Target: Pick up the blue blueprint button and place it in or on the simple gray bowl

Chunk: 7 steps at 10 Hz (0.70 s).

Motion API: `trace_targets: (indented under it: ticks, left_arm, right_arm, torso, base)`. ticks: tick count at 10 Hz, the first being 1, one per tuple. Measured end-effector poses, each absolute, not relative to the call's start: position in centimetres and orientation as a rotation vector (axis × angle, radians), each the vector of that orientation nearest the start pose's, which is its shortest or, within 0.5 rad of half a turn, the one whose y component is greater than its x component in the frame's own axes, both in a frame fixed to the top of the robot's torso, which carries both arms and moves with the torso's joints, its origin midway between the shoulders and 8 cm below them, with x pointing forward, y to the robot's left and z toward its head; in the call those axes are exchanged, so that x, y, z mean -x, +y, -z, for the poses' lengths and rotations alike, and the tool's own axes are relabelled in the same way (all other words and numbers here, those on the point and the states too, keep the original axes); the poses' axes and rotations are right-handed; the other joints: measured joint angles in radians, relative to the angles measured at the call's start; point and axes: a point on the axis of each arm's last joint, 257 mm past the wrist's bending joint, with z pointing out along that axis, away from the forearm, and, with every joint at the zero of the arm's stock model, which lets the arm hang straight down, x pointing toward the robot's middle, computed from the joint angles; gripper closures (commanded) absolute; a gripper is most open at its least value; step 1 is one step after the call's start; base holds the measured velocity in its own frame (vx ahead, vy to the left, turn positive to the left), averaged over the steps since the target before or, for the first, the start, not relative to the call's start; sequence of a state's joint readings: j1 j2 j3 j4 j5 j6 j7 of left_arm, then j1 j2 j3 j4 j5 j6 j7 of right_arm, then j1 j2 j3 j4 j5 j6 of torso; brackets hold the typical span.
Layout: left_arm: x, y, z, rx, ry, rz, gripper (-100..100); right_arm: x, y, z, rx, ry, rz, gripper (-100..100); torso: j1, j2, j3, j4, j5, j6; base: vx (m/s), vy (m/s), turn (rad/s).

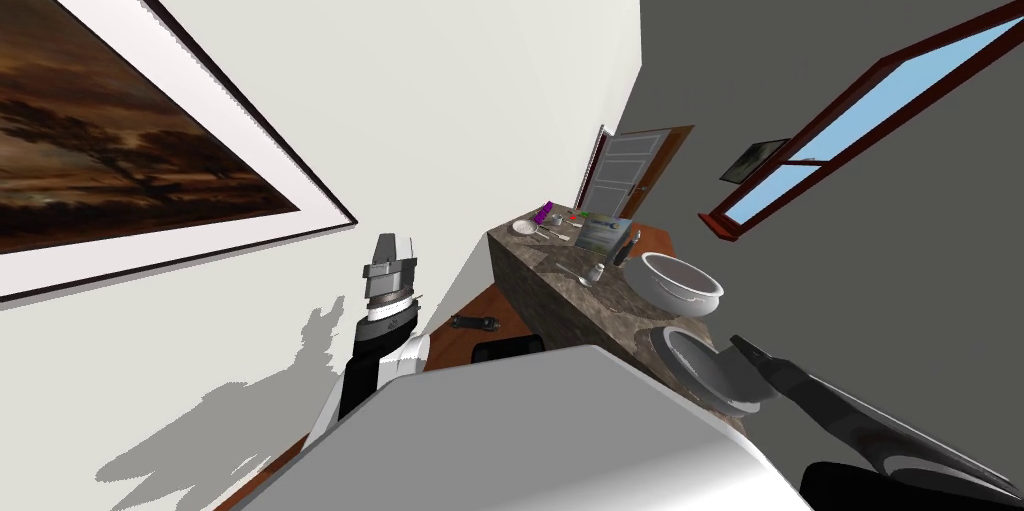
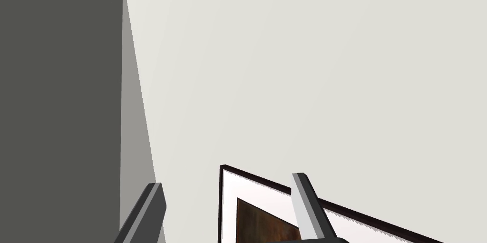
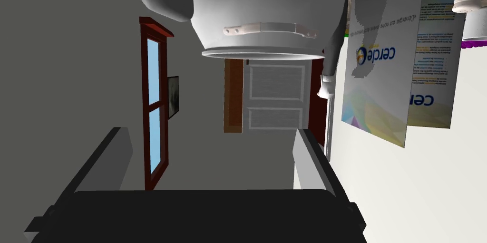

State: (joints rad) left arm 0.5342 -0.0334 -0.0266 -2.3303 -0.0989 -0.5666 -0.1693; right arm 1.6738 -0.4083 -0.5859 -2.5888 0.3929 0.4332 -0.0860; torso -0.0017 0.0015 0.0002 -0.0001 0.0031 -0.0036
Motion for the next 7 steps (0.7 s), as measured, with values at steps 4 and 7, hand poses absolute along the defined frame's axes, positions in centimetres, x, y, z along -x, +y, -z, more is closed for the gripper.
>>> trace_targets:
  ticks: [4,7]
  left_arm:
    - [-32.25,26.09,-4.74,0.492,0.619,1.112,0]
    - [-32.25,26.09,-4.74,0.492,0.619,1.112,0]
  right_arm:
    - [-5.48,-56.07,12.72,-0.926,1.832,0.59,0]
    - [-5.48,-56.07,12.72,-0.926,1.832,0.59,0]
  torso:
    - [0.0,0.0,0.0,0.0,0.0,0.0]
    - [0.0,0.0,0.0,0.0,0.0,0.0]
  base:
    - [0.0,0.0,0.0]
    - [0.0,0.0,0.0]
